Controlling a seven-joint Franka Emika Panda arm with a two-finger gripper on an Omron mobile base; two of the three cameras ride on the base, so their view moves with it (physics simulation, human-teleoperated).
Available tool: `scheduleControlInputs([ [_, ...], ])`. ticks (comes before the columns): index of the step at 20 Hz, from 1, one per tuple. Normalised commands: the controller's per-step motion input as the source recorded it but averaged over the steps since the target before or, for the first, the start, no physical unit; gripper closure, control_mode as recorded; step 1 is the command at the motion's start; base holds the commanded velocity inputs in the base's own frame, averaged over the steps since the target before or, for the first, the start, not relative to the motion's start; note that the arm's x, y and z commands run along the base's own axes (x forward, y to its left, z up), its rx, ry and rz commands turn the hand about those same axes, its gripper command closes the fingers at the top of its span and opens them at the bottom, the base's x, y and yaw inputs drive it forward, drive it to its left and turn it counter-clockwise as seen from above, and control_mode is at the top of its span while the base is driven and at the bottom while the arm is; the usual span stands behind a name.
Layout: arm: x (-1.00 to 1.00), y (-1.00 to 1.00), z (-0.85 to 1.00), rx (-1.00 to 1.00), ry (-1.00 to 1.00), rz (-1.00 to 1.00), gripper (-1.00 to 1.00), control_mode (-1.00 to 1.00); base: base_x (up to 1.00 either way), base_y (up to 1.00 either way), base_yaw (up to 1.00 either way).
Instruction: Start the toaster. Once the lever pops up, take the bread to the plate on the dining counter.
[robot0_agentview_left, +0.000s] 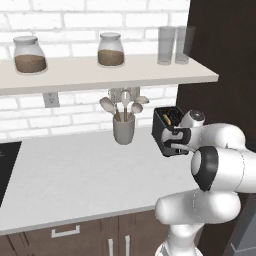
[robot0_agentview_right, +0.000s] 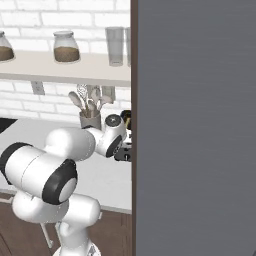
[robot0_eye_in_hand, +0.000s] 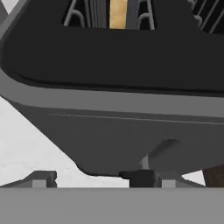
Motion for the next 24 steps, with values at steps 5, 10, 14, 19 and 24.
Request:
scheduleControlInputs([
  [5,-0.07,0.0,-0.59,0.0,0.0,0.0,-1.0,-1.0,0.0,0.0,0.0],
  [10,-0.95,0.0,0.6,0.0,-0.19,-0.01,-1.0,-1.0,0.0,0.0,0.0],
  [14,-0.55,0.03,1.0,0.0,-0.13,-0.02,-1.0,-1.0,0.0,0.0,0.0],
  [19,-0.03,0.24,1.0,0.0,-0.01,0.0,-1.0,-1.0,0.0,0.0,0.0],
  [24,0.0,0.13,1.0,0.0,0.0,-0.01,-1.0,-1.0,0.0,0.0,0.0],
])
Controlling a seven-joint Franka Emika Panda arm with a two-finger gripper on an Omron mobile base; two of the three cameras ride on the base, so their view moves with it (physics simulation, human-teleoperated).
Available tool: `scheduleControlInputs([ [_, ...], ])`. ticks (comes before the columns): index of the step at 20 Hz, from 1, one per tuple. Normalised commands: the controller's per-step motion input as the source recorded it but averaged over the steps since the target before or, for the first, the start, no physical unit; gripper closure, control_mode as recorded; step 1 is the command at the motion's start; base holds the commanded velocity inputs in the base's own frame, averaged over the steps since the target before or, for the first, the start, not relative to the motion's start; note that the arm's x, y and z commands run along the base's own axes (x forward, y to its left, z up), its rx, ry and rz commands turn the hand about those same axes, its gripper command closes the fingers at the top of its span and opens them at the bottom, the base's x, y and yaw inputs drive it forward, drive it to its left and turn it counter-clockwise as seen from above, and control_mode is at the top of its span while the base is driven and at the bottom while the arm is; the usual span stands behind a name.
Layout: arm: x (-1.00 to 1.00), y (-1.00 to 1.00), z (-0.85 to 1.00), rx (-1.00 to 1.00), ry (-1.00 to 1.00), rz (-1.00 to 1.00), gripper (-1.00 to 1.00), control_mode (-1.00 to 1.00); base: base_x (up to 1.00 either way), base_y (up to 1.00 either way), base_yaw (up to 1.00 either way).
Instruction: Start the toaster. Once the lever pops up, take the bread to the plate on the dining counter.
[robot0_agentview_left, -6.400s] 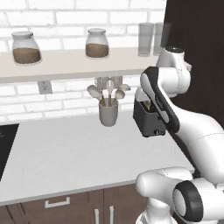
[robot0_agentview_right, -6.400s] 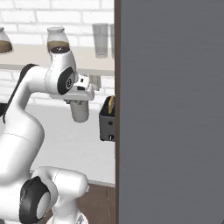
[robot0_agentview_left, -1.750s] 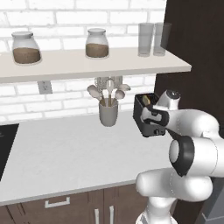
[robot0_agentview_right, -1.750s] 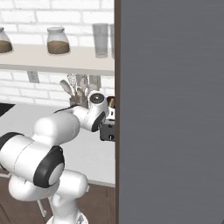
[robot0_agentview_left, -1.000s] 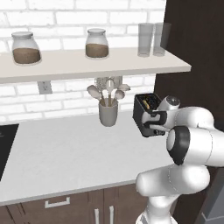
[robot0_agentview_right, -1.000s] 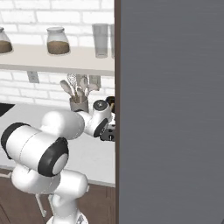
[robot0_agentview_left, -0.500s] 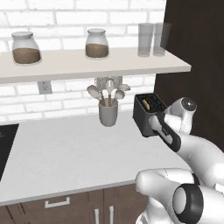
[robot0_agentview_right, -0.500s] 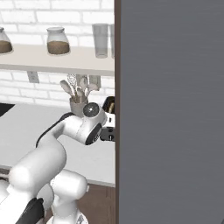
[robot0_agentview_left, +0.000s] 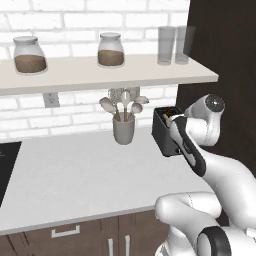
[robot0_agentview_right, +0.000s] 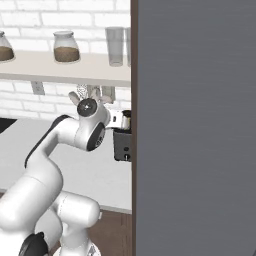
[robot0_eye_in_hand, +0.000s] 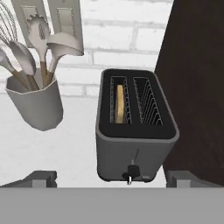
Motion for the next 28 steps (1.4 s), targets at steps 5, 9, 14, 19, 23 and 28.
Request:
scheduleControlInputs([
  [5,-0.05,0.0,0.83,0.0,0.0,-0.02,-1.0,-1.0,0.0,0.0,0.0],
  [9,-0.14,0.0,0.4,0.0,0.01,0.0,-1.0,-1.0,0.0,0.0,0.0],
  [14,-0.28,0.0,0.18,0.0,0.0,0.0,-1.0,-1.0,0.0,0.0,0.0],
  [19,-0.18,0.0,0.07,0.0,-0.02,0.0,-1.0,-1.0,0.0,0.0,0.0],
  [23,-0.01,0.0,0.05,0.0,-0.01,0.0,-1.0,-1.0,0.0,0.0,0.0],
  [28,0.0,0.0,0.0,0.0,0.0,0.0,-1.0,-1.0,0.0,0.0,0.0],
])
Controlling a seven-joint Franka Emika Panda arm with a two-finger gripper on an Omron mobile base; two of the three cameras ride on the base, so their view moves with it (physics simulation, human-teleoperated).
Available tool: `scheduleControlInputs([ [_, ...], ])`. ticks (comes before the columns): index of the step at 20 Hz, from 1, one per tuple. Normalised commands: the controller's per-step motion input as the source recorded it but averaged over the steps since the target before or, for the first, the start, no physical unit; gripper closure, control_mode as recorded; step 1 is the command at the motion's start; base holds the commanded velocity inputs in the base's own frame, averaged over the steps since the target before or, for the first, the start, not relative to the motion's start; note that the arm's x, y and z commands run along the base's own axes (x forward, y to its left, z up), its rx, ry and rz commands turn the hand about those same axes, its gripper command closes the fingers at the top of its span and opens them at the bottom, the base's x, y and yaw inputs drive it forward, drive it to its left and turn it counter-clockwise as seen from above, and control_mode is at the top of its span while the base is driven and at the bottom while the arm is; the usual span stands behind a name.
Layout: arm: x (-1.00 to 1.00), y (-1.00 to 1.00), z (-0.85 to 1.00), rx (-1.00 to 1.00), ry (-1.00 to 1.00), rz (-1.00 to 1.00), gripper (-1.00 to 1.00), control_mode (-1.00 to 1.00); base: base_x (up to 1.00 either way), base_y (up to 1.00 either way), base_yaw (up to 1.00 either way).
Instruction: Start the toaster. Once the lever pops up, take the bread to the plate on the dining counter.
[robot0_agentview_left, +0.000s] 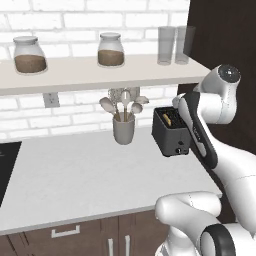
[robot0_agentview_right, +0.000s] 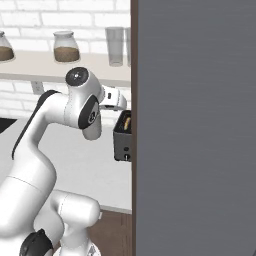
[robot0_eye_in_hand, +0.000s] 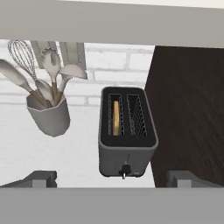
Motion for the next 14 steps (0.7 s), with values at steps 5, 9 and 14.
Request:
scheduleControlInputs([
  [5,0.0,0.0,0.0,0.0,0.0,0.0,-1.0,-1.0,0.0,0.0,0.0],
  [9,0.0,0.0,0.0,0.0,0.0,0.0,-1.0,-1.0,0.0,0.0,0.0],
  [14,0.0,0.0,0.0,0.0,0.0,0.0,-1.0,-1.0,0.0,0.0,0.0],
])
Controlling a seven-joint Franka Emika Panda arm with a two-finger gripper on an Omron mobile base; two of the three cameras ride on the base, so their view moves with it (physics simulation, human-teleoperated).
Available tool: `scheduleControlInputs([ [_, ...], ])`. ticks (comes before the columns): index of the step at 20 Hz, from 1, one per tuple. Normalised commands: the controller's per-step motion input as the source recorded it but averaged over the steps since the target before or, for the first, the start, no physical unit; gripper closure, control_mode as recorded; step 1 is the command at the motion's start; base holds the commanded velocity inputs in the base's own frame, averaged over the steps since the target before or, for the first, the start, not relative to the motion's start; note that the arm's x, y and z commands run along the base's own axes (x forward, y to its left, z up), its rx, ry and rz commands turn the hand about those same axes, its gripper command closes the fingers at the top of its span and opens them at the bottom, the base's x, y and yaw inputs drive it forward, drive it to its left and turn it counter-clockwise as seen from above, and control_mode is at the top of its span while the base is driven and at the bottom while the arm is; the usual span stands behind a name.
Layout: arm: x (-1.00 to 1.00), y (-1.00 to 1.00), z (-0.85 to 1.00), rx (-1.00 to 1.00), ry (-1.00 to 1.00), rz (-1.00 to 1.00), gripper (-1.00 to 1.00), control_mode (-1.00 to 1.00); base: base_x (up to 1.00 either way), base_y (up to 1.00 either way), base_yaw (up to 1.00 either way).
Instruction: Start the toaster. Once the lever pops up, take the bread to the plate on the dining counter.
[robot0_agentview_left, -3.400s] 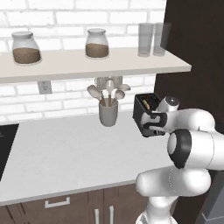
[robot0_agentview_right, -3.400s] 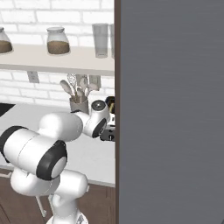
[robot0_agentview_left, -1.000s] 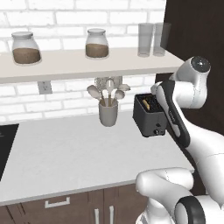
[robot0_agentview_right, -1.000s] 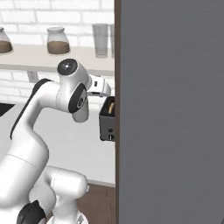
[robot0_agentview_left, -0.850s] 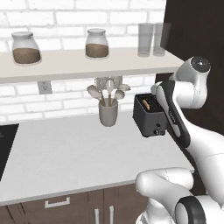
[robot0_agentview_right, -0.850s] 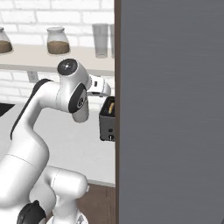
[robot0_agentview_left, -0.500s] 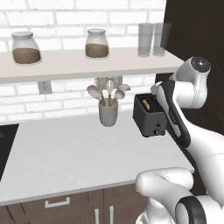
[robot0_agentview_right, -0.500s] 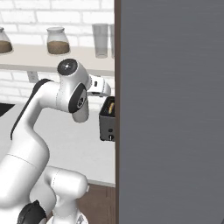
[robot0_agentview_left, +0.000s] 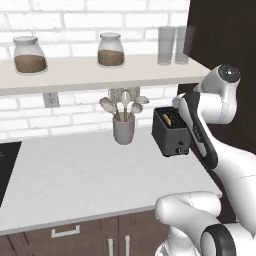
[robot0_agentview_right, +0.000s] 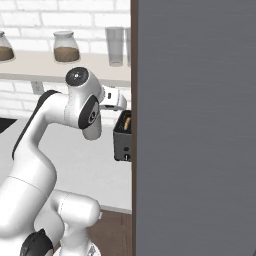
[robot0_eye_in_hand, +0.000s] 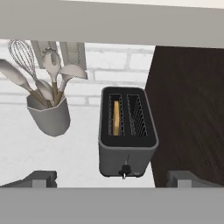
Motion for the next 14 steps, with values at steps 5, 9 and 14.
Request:
scheduleControlInputs([
  [5,0.0,0.0,0.0,0.0,0.0,0.0,-1.0,-1.0,0.0,0.0,0.0],
  [9,0.0,0.0,0.0,0.0,0.0,0.0,-1.0,-1.0,0.0,0.0,0.0],
  [14,0.0,0.0,0.0,0.0,0.0,0.0,-1.0,-1.0,0.0,0.0,0.0],
])
